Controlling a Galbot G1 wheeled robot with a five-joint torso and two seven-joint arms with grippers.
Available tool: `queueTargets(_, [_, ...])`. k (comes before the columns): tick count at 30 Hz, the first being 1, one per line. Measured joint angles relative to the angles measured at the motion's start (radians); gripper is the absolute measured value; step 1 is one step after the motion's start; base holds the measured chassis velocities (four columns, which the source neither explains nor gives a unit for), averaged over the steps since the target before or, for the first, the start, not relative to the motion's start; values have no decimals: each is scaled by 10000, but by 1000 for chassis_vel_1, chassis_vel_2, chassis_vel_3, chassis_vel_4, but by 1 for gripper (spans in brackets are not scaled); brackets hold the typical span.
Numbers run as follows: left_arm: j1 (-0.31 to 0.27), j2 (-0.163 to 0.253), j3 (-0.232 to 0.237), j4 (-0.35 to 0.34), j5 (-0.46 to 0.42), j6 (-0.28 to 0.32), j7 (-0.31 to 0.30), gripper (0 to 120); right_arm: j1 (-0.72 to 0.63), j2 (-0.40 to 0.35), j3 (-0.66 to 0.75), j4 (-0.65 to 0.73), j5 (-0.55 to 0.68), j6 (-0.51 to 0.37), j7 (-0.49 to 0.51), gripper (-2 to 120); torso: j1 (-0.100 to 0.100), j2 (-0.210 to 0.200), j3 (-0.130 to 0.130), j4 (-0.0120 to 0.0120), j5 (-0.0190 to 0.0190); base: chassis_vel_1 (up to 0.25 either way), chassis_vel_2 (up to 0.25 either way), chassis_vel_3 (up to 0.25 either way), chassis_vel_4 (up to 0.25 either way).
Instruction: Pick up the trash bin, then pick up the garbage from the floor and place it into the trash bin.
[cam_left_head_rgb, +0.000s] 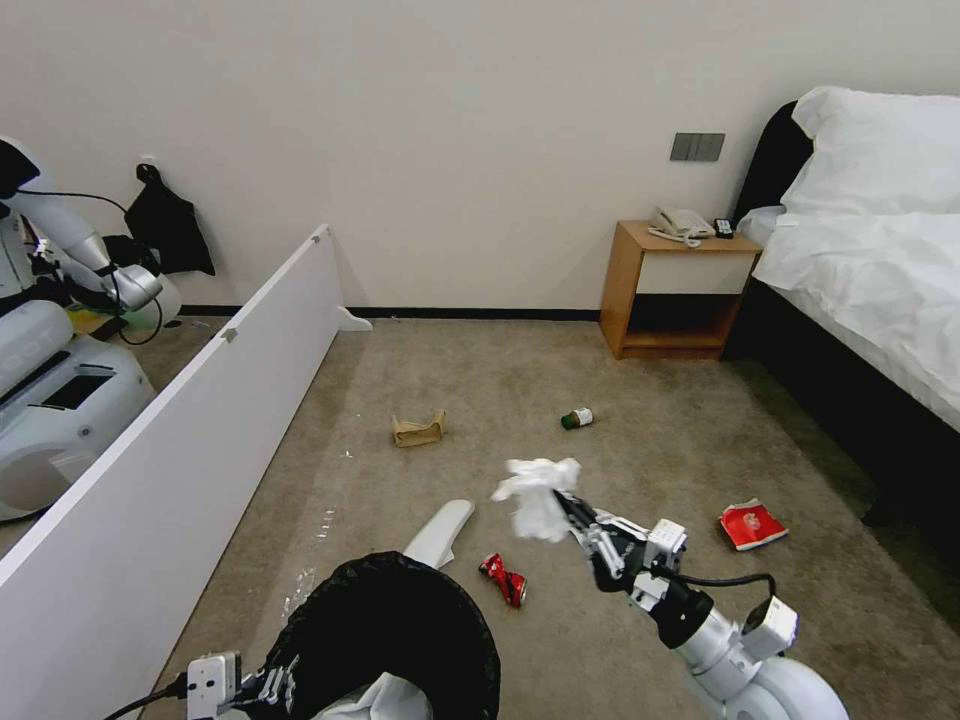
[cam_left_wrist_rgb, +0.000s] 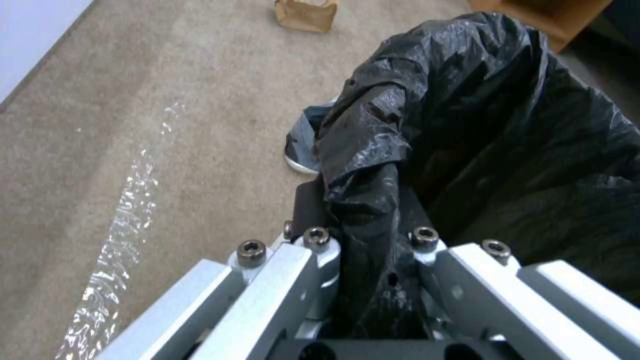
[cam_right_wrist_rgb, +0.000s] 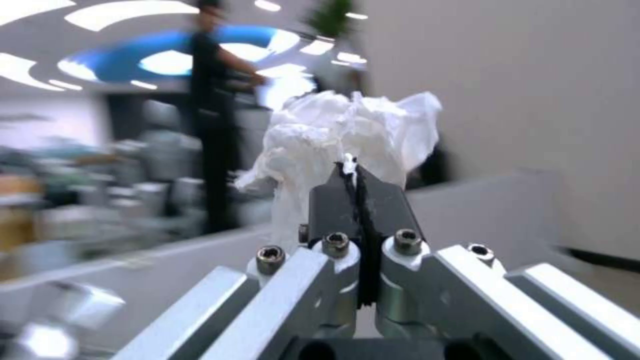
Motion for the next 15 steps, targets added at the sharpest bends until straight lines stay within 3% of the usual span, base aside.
queueTargets(4, [-28, -163, 116, 75, 264, 28, -18, 5, 1228, -436, -1275, 125, 1186, -279, -1151, 0, 0, 0, 0, 2, 2, 0, 0, 0, 0])
queueTargets(11, [-29, -340, 179, 101, 450, 41, -29, 5, 2506, -403, -2423, -572, 1627, -459, -2602, 0, 0, 0, 1, 2, 0, 0, 0, 0, 0])
queueTargets(13, [-29, -358, 151, 95, 454, 46, -29, 5, 3058, -234, -3009, -1087, 1605, 299, -3587, 0, 0, 0, 1, 0, 0, 0, 0, 0, 0])
queueTargets(15, [-38, -358, 144, 93, 455, 52, -30, 5, 3228, -141, -3130, -1272, 1430, 474, -3788, 0, 0, 0, 1, 2, 2, 0, 0, 0, 0])
